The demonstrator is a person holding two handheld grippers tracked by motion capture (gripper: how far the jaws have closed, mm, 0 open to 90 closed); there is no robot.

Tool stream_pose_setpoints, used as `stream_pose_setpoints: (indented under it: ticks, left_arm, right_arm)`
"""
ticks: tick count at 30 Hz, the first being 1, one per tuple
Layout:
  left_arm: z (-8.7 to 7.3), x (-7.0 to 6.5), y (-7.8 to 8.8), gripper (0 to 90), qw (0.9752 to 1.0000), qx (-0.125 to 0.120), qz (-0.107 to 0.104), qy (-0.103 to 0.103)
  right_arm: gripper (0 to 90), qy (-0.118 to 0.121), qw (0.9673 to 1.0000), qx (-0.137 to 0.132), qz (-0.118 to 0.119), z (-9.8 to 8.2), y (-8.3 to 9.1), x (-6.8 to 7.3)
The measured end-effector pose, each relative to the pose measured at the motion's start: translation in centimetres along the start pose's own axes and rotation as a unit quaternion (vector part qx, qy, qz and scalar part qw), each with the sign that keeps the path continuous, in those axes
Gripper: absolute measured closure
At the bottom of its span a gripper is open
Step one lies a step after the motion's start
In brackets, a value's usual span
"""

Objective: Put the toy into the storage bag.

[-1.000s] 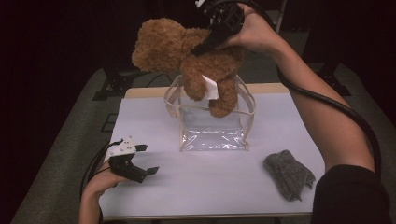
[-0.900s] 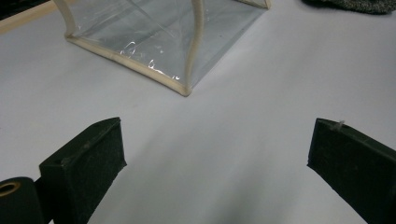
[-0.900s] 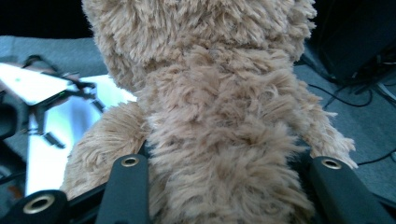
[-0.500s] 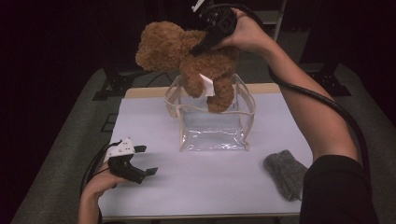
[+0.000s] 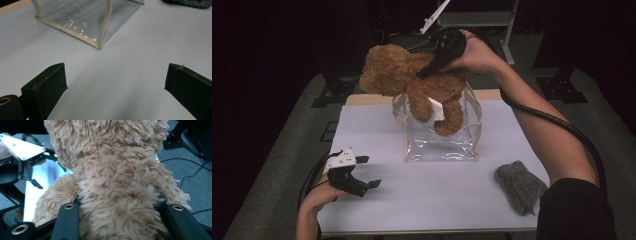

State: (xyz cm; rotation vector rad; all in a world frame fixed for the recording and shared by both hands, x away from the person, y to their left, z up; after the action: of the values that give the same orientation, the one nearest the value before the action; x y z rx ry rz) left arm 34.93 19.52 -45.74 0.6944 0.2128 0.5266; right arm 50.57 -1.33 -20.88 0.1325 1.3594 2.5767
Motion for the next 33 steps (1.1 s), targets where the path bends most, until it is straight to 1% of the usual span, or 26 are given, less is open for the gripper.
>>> stream_pose_setpoints:
  ticks: [1,2,3,4,5,6,7,10,11,13,18,20,23,25,26,28,30,33]
  left_arm:
    - [0.0,0.0,-0.1,3.2,1.0,0.001,0.0,-0.001]
    - [0.0,0.0,-0.1,3.2,1.0,0.003,0.0,-0.002]
    - [0.0,0.0,-0.1,3.2,1.0,0.004,0.0,-0.003]
    - [0.0,0.0,-0.1,3.2,1.0,0.004,-0.001,-0.003]
    - [0.0,-0.1,-0.2,3.2,1.0,0.004,-0.003,-0.002]
    - [-0.1,0.0,-0.1,3.1,1.0,0.005,-0.002,-0.003]
    - [-0.1,0.0,-0.2,3.2,1.0,0.004,-0.003,-0.001]
    - [-0.3,0.0,-0.2,3.2,1.0,0.009,-0.002,-0.001]
    - [-0.3,0.1,-0.1,3.2,1.0,0.009,-0.001,-0.001]
    - [-0.3,0.0,-0.1,3.2,1.0,0.008,-0.001,0.0]
    - [-0.3,0.0,-0.2,3.2,1.0,0.009,-0.001,-0.001]
    - [-0.4,0.0,-0.2,3.2,0.9999,0.012,0.0,-0.003]
    - [-0.3,-0.1,-0.2,3.2,0.9999,0.011,-0.001,-0.004]
    - [-0.3,-0.2,-0.3,3.2,0.9999,0.011,-0.002,-0.005]
    - [-0.3,-0.2,-0.4,3.2,0.9999,0.011,-0.003,-0.005]
    - [-0.4,-0.2,-0.4,3.2,0.9999,0.014,-0.002,-0.005]
    - [-0.4,-0.1,-0.4,3.2,0.9999,0.013,-0.002,-0.003]
    - [-0.5,-0.1,-0.5,3.2,0.9999,0.013,-0.002,-0.001]
  right_arm:
    - [50.2,-0.007,1.0,0.001,0.0,-0.2,0.0,-0.6]
    - [50.2,-0.021,0.9998,0.002,-0.005,-0.6,-0.1,-1.9]
    - [50.2,-0.027,0.9996,0.003,-0.009,-0.8,-0.2,-2.7]
    - [50.1,-0.032,0.9994,0.006,-0.012,-1.0,-0.2,-3.2]
    - [50.1,-0.032,0.9994,0.006,-0.012,-1.0,-0.2,-3.2]
    - [50.1,-0.039,0.9991,0.009,-0.016,-1.3,-0.3,-3.9]
    - [50.0,-0.045,0.9988,0.009,-0.017,-1.5,-0.3,-4.4]
    - [49.8,-0.056,0.9983,0.003,-0.018,-2.1,-0.5,-5.2]
    - [49.8,-0.058,0.9981,0.003,-0.017,-2.3,-0.6,-5.2]
    - [49.8,-0.056,0.9983,0.005,-0.016,-2.6,-1.0,-4.9]
    - [49.8,-0.048,0.9988,0.013,-0.007,-3.5,-2.4,-3.7]
    - [49.9,-0.052,0.9986,0.013,-0.005,-4.0,-2.9,-3.4]
    - [50.0,-0.066,0.9977,0.014,-0.006,-5.1,-3.8,-3.6]
    - [50.2,-0.078,0.9967,0.016,-0.017,-6.1,-4.4,-4.1]
    - [50.2,-0.082,0.9963,0.018,-0.018,-6.5,-4.6,-4.4]
    - [50.1,-0.09,0.9957,0.016,-0.014,-7.0,-4.9,-4.6]
    - [50.1,-0.09,0.9958,0.016,-0.008,-7.4,-5.1,-4.5]
    - [50.1,-0.087,0.9958,0.026,-0.003,-8.1,-5.6,-4.1]
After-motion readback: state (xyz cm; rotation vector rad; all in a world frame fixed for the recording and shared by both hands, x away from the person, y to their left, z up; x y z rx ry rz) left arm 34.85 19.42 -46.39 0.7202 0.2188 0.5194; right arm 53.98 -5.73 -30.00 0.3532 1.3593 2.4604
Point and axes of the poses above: each handheld gripper's, and its own axes: y roughly backward along the jaws, z roughly out of its top, x roughly to its left, the point moved 9 cm from there along -y, roughly forward along the jaws, and after that the axes turned 7 degrees about x, right-handed, at the moved point
